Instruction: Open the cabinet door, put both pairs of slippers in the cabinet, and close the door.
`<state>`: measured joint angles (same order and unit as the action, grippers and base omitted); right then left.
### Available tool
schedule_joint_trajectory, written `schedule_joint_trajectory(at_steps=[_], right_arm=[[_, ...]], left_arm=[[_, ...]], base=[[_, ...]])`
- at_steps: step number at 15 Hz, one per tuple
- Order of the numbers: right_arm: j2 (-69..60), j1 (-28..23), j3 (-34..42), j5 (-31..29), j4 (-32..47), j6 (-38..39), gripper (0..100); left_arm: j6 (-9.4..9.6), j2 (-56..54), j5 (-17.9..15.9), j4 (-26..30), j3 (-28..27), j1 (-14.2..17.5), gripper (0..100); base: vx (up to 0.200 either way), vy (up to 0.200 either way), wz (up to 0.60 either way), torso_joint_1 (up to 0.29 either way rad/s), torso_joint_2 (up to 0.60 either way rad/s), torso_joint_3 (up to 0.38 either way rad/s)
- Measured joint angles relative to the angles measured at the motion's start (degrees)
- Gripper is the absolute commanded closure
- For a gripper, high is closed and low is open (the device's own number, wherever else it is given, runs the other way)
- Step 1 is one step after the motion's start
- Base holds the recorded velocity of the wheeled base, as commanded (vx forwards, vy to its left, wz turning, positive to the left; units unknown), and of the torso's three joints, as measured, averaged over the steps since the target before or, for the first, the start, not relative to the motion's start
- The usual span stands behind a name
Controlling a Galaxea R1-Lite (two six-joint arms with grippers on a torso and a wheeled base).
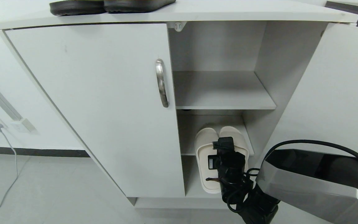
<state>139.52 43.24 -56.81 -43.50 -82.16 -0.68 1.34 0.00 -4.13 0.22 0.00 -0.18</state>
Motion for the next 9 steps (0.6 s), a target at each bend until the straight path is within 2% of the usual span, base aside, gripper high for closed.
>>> schedule_joint_trajectory(at_steps=[3,7,9], right_arm=[[1.08,-0.9,-4.35,0.06,3.25,0.66,100],[2.24,-2.56,-12.79,0.39,17.27,6.38,100],[2.97,-3.24,-17.49,1.78,21.46,8.09,100]], left_arm=[[-0.3,0.0,0.15,0.02,0.0,0.07,100],[-0.56,0.0,0.2,0.05,0.0,0.05,100],[-0.56,0.0,0.17,0.05,0.0,0.05,100]], base=[[0.0,0.0,0.0,0.0,0.0,0.0],[0.0,0.0,0.0,0.0,0.0,0.0],[0.0,0.0,0.0,0.0,0.0,0.0]])
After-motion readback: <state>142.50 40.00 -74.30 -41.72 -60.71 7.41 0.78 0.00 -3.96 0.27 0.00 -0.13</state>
